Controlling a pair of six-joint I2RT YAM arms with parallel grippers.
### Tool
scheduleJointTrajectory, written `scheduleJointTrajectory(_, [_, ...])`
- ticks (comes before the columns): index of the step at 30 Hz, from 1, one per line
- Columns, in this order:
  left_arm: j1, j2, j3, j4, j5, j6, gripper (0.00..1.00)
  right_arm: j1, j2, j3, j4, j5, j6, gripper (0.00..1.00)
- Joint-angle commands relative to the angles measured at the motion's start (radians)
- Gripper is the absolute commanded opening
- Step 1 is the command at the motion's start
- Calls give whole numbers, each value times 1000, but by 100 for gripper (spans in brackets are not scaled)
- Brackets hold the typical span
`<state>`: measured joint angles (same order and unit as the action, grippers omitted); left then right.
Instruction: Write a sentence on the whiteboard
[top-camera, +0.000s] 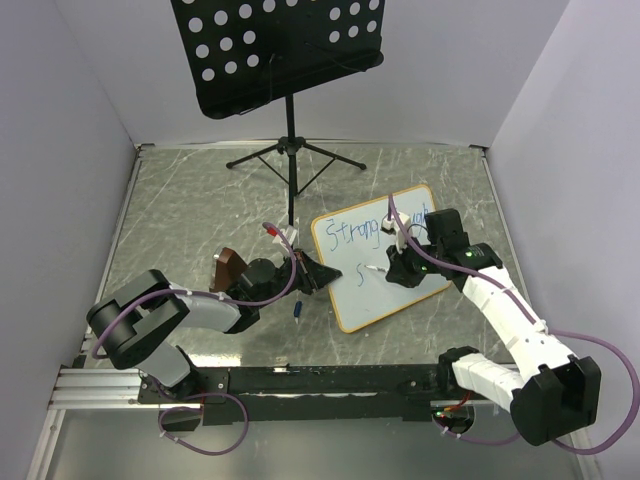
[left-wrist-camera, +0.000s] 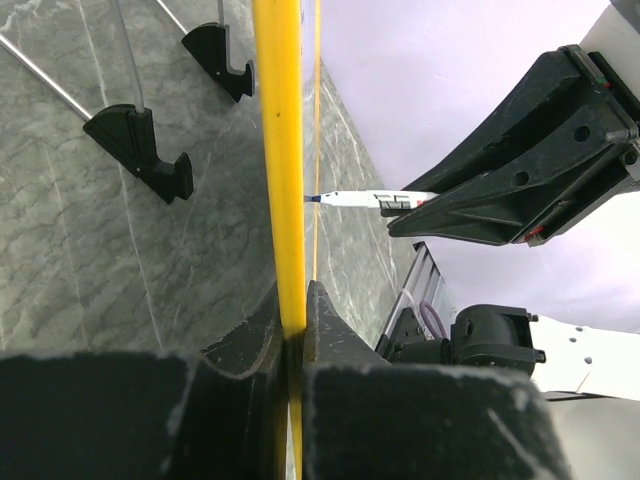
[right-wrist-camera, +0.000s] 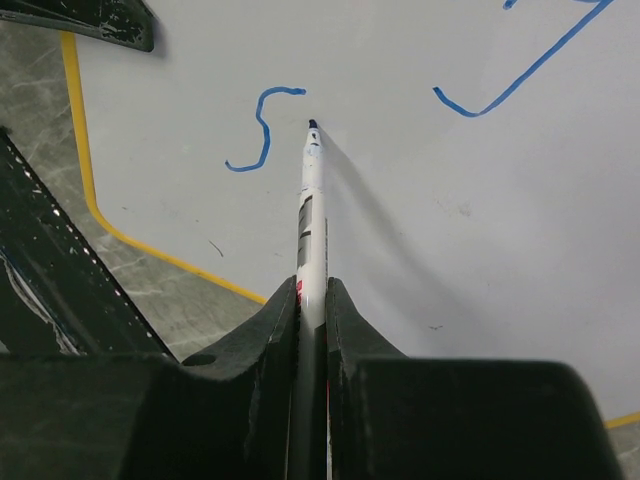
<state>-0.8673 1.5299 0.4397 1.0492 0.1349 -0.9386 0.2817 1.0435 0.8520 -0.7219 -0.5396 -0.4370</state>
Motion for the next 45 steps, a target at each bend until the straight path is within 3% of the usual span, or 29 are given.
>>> scheduleJointTrajectory(1, [-6,-16,7,140,23,17,1,-1,4,27,48,81,38,0])
scheduleJointTrajectory(7, [-6,-17,7,138,25,17,1,-19,-26,15,73,156,67,0])
scheduleJointTrajectory(15, [-7,-13,14,135,31,18,1,-21,-30,32,61,41,44,0])
scheduleJointTrajectory(28, [-6,-16,16,130,31,21,1,-18,15,59,78,35,58,0])
scheduleJointTrajectory(45, [-4,-16,7,144,26,17,1,-18,-36,7,-79,-2,-101,0])
